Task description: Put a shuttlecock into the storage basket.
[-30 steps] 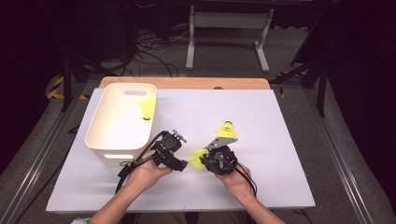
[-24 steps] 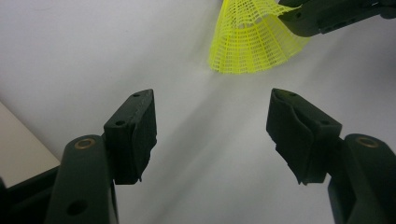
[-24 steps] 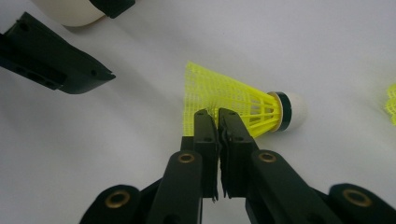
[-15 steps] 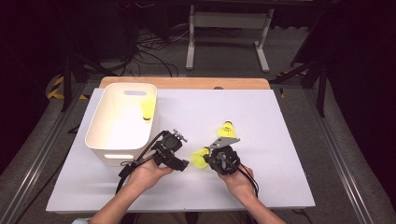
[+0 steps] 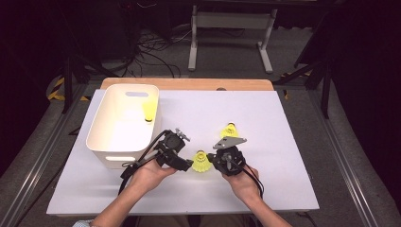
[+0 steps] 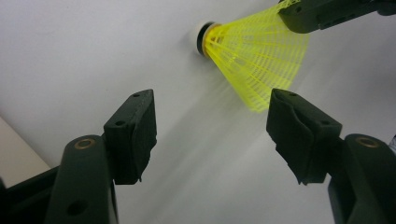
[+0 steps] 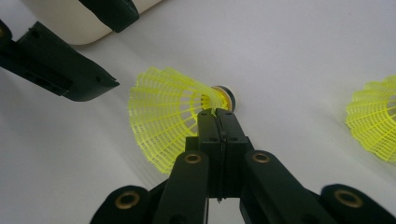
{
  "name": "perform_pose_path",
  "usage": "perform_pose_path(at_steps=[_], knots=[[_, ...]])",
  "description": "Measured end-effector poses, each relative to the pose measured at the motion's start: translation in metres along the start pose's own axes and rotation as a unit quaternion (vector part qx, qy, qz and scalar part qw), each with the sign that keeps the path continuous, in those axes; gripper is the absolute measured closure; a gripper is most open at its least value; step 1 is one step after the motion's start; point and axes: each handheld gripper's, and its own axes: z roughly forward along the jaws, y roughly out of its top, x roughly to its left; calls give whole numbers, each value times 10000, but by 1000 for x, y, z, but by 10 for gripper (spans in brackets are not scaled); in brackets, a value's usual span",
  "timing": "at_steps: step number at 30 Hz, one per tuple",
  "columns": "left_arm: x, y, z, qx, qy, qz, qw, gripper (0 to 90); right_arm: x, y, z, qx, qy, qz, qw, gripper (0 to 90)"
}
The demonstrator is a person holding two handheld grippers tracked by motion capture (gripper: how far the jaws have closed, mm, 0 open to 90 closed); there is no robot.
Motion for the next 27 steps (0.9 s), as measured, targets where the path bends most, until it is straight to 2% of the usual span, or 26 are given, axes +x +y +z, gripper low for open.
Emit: perform_pose_path(at_steps=[7,14,19,20,22,27], knots=[[-1,1,-1,-28,-68,3,10000,369,4,3,0,-29,105,-19,9999,900],[1,3,3,53,-143,4,9999,437,8,5,-2,-75,298,-7,9995,900],[2,4,4,54,-143,59,9999,550,8,5,-3,-109,390,-1,9992,900],[2,4,4,56,-135,58,9999,550,8,5,-3,-109,390,-1,9992,900],[3,4,4,68,-172,57,9998,620,9,5,-4,-119,428,16,9990,900],[2,5,7,137,-119,136,9997,729,10,6,-4,-120,503,28,9987,900]])
